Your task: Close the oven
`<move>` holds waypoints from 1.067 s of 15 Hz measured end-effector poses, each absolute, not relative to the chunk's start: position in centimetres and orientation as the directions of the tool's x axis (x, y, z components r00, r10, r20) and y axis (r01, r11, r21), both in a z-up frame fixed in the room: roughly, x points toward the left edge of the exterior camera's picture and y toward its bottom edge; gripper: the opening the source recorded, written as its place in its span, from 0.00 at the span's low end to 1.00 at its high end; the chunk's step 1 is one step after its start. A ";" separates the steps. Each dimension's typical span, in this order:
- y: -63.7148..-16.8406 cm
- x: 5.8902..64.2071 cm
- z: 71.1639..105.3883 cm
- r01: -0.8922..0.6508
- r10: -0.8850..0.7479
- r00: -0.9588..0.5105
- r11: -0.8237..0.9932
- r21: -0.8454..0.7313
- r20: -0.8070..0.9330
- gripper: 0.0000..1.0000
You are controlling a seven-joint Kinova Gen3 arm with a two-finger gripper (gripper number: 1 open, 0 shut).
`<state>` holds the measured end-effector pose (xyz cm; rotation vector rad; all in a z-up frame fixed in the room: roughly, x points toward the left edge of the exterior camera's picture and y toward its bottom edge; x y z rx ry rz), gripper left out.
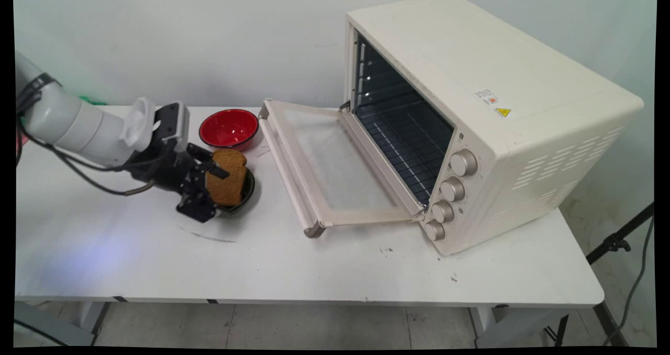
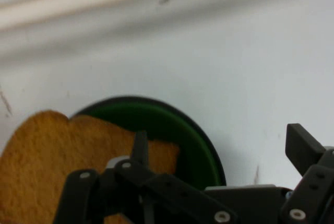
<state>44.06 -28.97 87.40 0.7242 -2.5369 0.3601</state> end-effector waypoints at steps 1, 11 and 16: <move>-29.4 43.8 87.5 -0.566 -0.440 -0.734 0.817 -0.109 0.517 1.00; -33.7 40.5 85.2 -0.672 -0.526 -0.618 0.739 -0.045 0.584 0.00; -35.2 39.2 83.1 -0.702 -0.552 -0.579 0.712 -0.023 0.600 0.00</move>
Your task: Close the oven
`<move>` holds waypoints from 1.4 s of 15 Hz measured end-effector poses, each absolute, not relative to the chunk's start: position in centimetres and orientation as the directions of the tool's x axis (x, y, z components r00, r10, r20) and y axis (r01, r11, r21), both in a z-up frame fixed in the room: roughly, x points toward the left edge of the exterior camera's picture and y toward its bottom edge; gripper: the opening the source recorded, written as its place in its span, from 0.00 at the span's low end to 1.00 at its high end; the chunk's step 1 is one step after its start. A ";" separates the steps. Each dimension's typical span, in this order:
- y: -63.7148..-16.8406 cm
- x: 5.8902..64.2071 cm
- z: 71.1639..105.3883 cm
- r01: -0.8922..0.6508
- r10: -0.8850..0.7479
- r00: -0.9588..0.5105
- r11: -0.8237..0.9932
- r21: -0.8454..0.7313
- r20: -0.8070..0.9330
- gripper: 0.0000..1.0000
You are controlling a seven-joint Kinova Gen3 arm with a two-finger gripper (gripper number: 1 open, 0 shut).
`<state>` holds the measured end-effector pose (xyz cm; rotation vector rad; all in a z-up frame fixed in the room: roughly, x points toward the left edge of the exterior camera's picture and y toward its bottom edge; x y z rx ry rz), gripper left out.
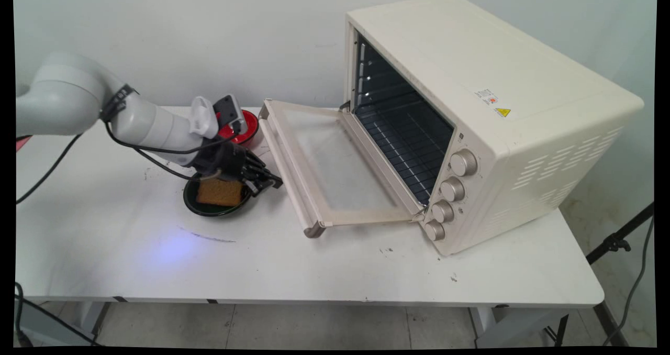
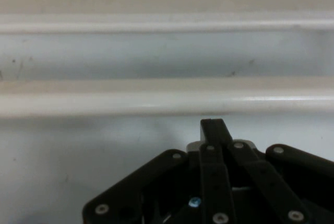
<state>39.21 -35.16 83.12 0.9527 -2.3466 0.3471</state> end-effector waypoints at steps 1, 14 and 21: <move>-35.3 39.1 82.9 -0.704 -0.554 -0.575 0.709 -0.020 0.602 0.00; -37.1 37.7 81.8 -0.726 -0.556 -0.524 0.687 0.003 0.645 0.00; -38.6 37.2 85.5 -0.738 -0.539 -0.479 0.675 0.016 0.693 0.00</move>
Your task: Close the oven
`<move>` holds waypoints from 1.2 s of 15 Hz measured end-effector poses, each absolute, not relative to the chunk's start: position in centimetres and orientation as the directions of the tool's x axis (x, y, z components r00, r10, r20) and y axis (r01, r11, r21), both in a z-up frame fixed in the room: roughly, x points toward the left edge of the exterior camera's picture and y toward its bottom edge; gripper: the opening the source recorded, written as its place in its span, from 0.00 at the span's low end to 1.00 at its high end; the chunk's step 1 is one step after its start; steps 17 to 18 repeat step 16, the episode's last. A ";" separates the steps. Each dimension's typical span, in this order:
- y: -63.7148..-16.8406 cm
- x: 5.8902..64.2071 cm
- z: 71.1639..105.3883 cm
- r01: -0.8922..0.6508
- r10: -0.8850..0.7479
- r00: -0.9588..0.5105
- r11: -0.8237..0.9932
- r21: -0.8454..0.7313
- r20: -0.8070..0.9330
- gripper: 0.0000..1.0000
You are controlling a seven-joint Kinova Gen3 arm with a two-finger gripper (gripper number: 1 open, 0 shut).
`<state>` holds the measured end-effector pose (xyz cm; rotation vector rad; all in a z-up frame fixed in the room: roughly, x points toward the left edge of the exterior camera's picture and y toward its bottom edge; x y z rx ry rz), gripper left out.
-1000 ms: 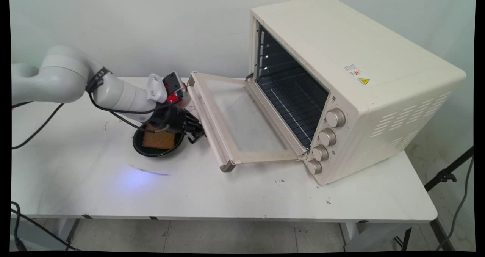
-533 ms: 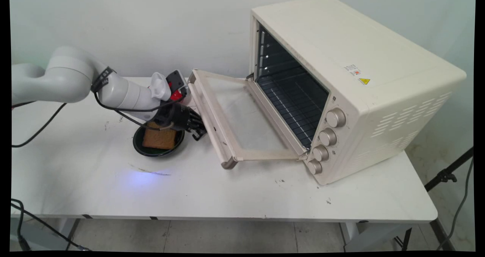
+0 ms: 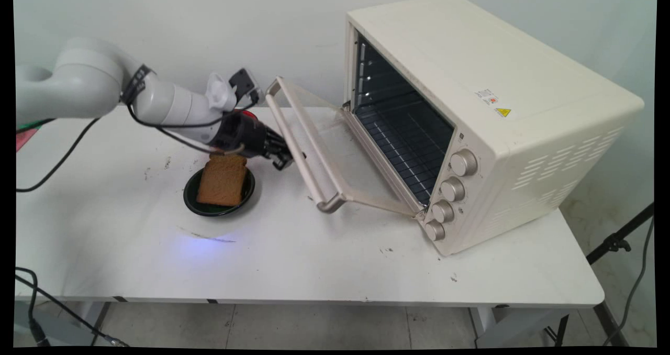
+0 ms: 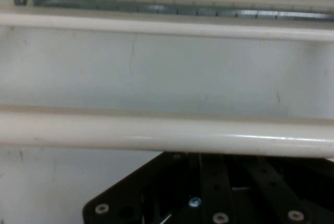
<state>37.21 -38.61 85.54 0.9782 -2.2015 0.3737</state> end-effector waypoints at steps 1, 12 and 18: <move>-39.0 37.1 86.2 -0.741 -0.538 -0.470 0.672 0.019 0.700 0.00; -43.1 35.0 91.5 -0.755 -0.508 -0.392 0.654 0.048 0.767 0.00; -44.0 34.6 92.8 -0.757 -0.498 -0.372 0.652 0.055 0.783 0.00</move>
